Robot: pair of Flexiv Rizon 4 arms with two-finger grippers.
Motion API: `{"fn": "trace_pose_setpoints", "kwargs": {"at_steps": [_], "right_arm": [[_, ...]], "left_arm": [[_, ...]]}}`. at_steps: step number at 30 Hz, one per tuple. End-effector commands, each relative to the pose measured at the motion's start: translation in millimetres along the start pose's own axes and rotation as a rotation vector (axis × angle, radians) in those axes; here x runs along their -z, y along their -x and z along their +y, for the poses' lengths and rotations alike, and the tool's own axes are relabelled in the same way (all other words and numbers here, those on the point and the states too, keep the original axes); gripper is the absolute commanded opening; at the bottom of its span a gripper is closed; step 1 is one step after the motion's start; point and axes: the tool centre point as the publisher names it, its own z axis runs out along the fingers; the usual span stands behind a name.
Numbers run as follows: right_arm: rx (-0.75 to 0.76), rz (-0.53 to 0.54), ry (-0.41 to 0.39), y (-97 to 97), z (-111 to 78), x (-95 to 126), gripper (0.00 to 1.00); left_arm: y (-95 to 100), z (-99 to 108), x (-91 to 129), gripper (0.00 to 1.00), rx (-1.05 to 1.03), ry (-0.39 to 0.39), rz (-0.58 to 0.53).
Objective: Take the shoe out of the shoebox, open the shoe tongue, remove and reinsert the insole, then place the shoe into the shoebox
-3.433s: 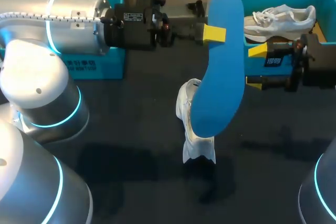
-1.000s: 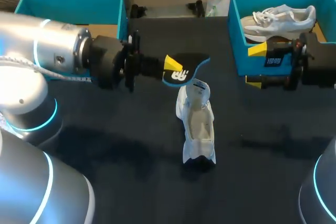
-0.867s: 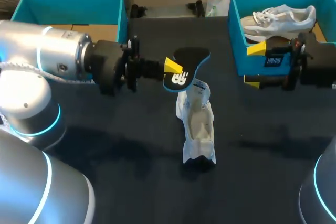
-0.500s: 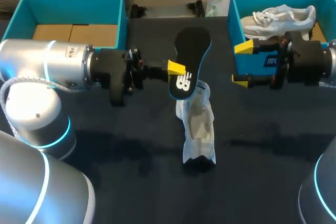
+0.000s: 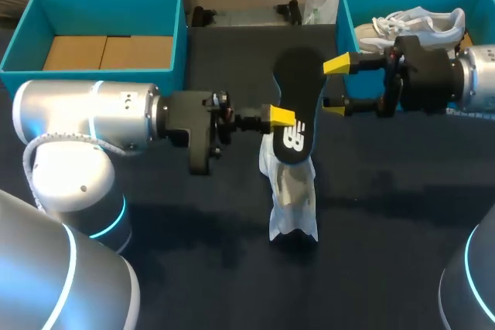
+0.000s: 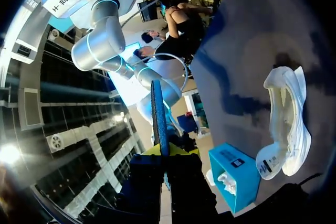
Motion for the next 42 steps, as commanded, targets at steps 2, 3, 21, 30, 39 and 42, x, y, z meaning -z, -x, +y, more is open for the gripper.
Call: {"fn": "trace_pose_setpoints", "kwargs": {"at_steps": [2, 3, 21, 30, 39, 42], "right_arm": [[-0.006, -0.008, -0.015, 1.0, 6.8, -6, 0.48], [-0.007, -0.008, -0.016, 1.0, 6.8, -6, 0.47], [0.004, -0.004, -0.019, 0.8, 3.5, -4, 0.0], [-0.024, 0.01, -0.021, 11.5, 5.7, -1, 0.0], [-0.051, -0.007, -0.016, 27.5, 12.5, 12, 0.0], [-0.057, -0.01, -0.018, 31.6, 13.1, 13, 0.0]], "left_arm": [[-1.2, 0, -16, 0.0, -0.008, -0.003, 0.002], [-1.1, 0, -18, 0.0, -0.008, -0.002, 0.003], [-6.1, 0, -32, 0.0, -0.019, 0.005, 0.0], [-8.5, -4, -25, 1.0, 0.037, -0.008, 0.019], [-13.8, 14, 22, 1.0, 0.062, 0.05, 0.08], [-11.8, 21, 32, 1.0, 0.07, 0.067, 0.099]]}}
